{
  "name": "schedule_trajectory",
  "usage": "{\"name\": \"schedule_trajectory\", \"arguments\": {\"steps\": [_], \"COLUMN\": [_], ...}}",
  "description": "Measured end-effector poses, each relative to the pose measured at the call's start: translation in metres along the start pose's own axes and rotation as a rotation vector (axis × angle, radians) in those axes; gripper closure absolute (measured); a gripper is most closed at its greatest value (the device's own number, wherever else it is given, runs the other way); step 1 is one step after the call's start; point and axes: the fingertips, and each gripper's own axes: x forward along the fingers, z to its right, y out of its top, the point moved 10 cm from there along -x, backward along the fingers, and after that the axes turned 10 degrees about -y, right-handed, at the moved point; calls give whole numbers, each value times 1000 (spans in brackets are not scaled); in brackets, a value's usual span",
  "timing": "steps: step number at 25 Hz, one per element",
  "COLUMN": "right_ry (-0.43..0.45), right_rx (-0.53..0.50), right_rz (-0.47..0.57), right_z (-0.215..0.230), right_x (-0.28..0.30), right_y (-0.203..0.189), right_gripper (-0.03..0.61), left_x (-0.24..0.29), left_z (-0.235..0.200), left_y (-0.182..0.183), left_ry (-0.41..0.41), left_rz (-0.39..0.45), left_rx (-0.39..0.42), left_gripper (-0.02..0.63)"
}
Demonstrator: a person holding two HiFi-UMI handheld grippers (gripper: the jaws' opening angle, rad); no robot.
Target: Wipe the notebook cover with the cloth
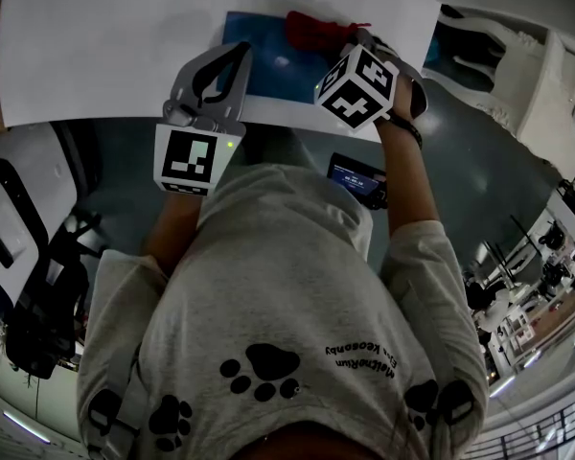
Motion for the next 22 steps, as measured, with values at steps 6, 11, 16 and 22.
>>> {"name": "schedule_trajectory", "arguments": {"steps": [6, 11, 16, 22], "right_ry": [-10, -23, -38, -53], "right_rx": [15, 18, 26, 59], "right_rz": [-17, -39, -72, -122], "right_z": [5, 8, 9, 6], "right_x": [0, -1, -1, -3], "right_y": [-16, -30, -44, -63], "right_gripper": [529, 529, 529, 529], "left_x": [5, 5, 4, -3], "left_z": [7, 13, 16, 19], "left_y": [4, 6, 5, 6], "left_ry": [-5, -7, -11, -21], "left_rz": [3, 4, 8, 17], "left_rx": [14, 16, 24, 33], "left_gripper": [617, 617, 617, 618]}}
